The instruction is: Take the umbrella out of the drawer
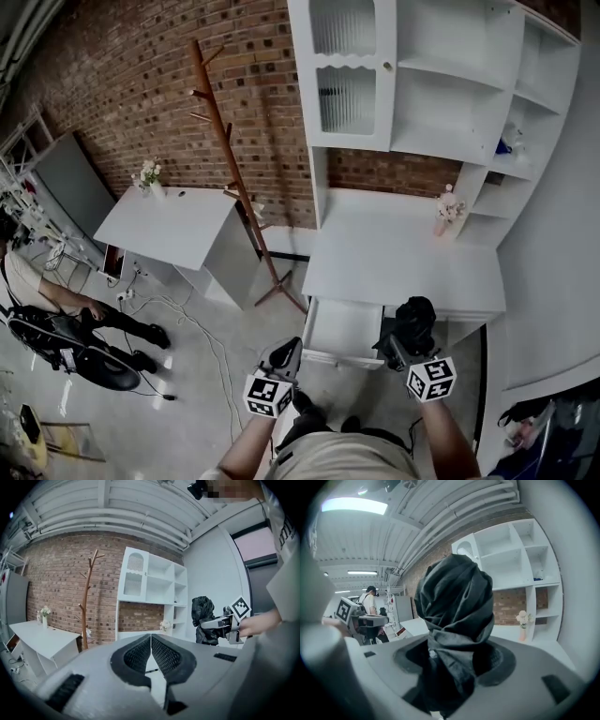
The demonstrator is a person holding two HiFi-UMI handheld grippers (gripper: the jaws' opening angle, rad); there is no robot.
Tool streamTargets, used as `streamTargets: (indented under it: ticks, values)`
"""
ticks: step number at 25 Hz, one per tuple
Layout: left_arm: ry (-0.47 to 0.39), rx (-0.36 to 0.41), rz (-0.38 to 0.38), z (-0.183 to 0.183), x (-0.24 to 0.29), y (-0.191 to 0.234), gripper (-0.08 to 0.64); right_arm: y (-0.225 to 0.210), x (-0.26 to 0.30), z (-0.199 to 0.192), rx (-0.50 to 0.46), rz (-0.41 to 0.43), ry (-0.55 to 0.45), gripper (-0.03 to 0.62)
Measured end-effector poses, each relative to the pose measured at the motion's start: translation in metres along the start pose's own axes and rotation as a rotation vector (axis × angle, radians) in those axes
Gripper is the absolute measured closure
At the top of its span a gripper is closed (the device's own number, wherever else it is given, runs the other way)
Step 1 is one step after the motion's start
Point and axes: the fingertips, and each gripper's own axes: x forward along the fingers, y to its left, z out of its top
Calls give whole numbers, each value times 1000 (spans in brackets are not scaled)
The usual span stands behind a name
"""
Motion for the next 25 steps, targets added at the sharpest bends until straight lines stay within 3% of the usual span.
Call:
streamTargets:
  ticks: [9, 16, 25]
  values:
    - [5, 1, 29, 13, -25, -27, 534, 0, -22, 5, -21, 28, -37, 313]
    - [-29, 29, 44, 13, -36, -1, 534, 14, -22, 9, 2, 19, -56, 313]
    - [-22, -3, 22, 29, -38, 32, 534, 30, -21, 33, -17, -37, -92, 313]
